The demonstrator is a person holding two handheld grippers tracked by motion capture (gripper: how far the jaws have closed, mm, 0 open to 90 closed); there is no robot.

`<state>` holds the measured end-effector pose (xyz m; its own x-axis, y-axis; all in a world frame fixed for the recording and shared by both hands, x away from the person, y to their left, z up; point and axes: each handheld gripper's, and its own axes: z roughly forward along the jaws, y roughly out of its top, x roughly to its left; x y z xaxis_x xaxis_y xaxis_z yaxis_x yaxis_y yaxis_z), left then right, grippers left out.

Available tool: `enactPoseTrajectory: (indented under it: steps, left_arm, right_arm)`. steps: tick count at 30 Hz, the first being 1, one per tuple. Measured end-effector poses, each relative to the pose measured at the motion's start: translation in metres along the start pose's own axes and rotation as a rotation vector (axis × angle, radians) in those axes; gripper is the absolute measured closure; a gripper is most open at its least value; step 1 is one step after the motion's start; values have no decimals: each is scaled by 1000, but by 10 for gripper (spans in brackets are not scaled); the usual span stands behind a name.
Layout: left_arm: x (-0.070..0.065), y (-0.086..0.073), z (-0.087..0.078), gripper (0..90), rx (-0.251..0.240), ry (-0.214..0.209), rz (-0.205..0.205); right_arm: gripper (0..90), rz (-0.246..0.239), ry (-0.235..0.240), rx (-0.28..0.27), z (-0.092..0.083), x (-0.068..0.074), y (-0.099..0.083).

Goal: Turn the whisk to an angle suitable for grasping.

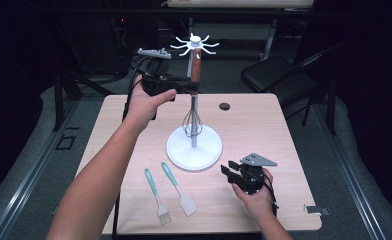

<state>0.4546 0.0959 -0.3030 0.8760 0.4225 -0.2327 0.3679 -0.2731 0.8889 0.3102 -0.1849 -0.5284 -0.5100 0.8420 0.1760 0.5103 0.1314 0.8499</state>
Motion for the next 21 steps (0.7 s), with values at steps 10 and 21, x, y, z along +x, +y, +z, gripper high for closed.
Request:
enactPoseTrajectory:
  steps: [10,21]
  left_arm:
    - [3,-4,2,639,11,45,-40]
    - [5,-14,4,590,20,50,-48]
  right_arm:
    - [619,2,0,-1,0,0,0]
    - [619,0,1,0,1,0,0]
